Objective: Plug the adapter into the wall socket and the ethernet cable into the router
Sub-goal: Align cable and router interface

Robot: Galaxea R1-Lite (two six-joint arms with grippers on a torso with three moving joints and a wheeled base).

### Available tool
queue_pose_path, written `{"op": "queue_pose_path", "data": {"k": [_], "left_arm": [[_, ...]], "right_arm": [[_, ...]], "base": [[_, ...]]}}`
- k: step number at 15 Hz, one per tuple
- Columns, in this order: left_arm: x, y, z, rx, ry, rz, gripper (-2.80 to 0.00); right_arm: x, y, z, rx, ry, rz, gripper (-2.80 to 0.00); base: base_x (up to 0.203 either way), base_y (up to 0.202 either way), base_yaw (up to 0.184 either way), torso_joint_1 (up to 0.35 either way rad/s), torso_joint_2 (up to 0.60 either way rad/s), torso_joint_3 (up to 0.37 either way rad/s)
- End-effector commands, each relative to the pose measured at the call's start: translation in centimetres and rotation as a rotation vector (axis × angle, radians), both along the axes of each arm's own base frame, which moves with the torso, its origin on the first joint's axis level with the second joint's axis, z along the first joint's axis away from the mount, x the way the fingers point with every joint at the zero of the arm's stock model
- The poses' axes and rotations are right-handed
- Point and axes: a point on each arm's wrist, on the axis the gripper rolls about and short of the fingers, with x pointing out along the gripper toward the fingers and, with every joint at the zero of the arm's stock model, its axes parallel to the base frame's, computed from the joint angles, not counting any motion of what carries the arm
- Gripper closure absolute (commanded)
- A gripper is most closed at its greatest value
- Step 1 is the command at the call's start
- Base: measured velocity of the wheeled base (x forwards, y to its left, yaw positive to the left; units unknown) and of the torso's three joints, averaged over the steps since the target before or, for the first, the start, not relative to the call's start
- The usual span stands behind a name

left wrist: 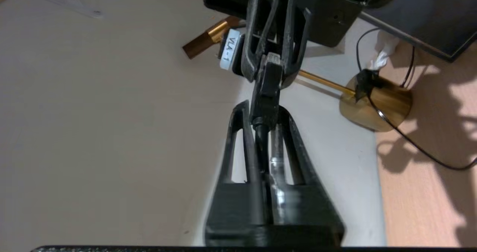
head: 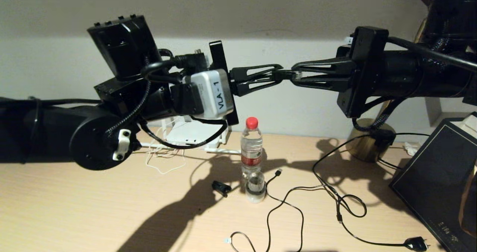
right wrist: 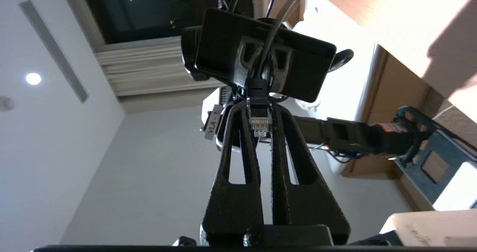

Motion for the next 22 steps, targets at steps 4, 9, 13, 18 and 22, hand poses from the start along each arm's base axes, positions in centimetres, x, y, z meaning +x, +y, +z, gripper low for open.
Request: {"op": "queue_pose_path", "data": {"k": [4, 9, 13, 18, 22], "left_arm": [[-0.5, 0.2, -0.2, 0.005, -0.002, -0.005, 0.00], [-0.5, 0.1, -0.3, 0.006, -0.002, -0.007, 0.00], [-0.6, 0.0, -0.2, 0.004, -0.004, -0.012, 0.00], [-0.9, -0.1, -0.4, 0.009, 0.002, -0.019, -2.80], [-1.3, 0.0, -0.3, 0.009, 0.001, -0.024, -2.80]], "right_arm": [[0.1, 0.1, -0.1, -0.001, 0.012, 0.002, 0.00], [0.1, 0.1, -0.1, 0.000, 0.010, 0.002, 0.00], [0.2, 0.1, -0.1, -0.001, 0.012, 0.002, 0.00], [0.2, -0.1, -0.1, 0.000, 0.008, -0.001, 0.00], [0.4, -0.2, -0.1, 0.000, 0.008, -0.002, 0.00]], "base": [[0.000, 0.000, 0.000, 0.000, 0.00, 0.000], [0.000, 0.000, 0.000, 0.000, 0.00, 0.000], [0.000, 0.000, 0.000, 0.000, 0.00, 0.000], [0.000, 0.000, 0.000, 0.000, 0.00, 0.000], [0.000, 0.000, 0.000, 0.000, 0.00, 0.000]]}}
